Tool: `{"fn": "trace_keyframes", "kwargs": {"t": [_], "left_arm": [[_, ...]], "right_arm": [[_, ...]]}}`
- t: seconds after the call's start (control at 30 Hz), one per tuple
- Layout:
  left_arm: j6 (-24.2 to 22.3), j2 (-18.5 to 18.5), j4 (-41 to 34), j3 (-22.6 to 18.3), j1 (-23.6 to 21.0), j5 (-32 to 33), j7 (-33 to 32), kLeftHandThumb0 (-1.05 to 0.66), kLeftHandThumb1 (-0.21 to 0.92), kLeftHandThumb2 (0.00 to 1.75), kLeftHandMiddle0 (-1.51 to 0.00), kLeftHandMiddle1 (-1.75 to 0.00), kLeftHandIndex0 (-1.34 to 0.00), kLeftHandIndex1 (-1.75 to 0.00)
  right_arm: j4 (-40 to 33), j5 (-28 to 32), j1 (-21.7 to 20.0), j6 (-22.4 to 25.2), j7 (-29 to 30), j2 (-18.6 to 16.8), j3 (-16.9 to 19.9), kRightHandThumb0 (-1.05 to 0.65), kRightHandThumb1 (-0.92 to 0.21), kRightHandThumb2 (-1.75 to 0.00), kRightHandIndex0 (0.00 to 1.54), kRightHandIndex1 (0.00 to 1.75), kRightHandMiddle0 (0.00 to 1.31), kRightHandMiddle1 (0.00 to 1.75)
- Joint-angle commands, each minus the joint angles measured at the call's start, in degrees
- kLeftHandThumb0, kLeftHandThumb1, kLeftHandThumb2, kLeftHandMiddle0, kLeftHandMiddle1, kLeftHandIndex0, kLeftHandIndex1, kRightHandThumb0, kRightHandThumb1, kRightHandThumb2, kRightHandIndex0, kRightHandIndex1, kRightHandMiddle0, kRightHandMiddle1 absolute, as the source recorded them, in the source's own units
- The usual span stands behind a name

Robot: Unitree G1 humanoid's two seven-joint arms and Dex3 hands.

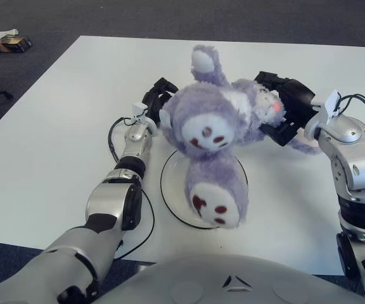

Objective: Put the doll into the plate.

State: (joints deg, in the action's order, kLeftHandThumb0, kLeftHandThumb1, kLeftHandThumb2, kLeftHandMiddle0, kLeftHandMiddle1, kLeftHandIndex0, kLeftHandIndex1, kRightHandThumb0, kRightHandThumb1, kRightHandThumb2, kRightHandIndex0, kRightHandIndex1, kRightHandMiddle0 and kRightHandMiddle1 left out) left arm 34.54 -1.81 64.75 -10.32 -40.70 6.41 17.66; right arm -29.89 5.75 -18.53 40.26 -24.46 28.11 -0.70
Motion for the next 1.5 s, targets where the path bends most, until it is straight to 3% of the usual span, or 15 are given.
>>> {"fn": "trace_keyframes", "kwargs": {"t": [0.0, 0.33, 1.2, 1.47], "left_arm": [[-2.0, 0.5, 2.2, -0.3, 2.6, 0.3, -0.3, -0.01, 0.34, 1.30, -0.48, -1.75, -0.47, -1.75], [-2.3, 0.9, 2.2, -0.5, 2.5, 0.8, 0.5, -0.01, 0.32, 1.32, -0.50, -1.75, -0.48, -1.75], [-1.7, 1.7, 2.1, -0.6, 2.6, 0.6, 1.1, -0.01, 0.28, 1.37, -0.52, -1.75, -0.51, -1.75], [-1.1, 1.7, 2.0, -0.1, 2.8, 0.0, 1.0, -0.01, 0.29, 1.36, -0.52, -1.75, -0.51, -1.75]], "right_arm": [[-2.6, -0.3, 0.4, 1.0, 0.4, 0.5, -0.8, 0.00, 0.04, -1.71, 0.90, 1.70, 0.64, 1.75], [-5.4, -1.0, 0.1, 4.9, -0.1, 2.0, -2.9, 0.00, 0.03, -1.70, 0.89, 1.70, 0.63, 1.75], [-8.4, -3.9, -1.1, 6.3, -1.3, 4.6, -8.9, 0.00, 0.08, -1.75, 0.93, 1.68, 0.68, 1.75], [-8.9, -1.4, -0.2, 5.0, -3.0, 3.7, -7.6, -0.01, 0.09, -1.73, 0.92, 1.74, 0.73, 1.63]]}}
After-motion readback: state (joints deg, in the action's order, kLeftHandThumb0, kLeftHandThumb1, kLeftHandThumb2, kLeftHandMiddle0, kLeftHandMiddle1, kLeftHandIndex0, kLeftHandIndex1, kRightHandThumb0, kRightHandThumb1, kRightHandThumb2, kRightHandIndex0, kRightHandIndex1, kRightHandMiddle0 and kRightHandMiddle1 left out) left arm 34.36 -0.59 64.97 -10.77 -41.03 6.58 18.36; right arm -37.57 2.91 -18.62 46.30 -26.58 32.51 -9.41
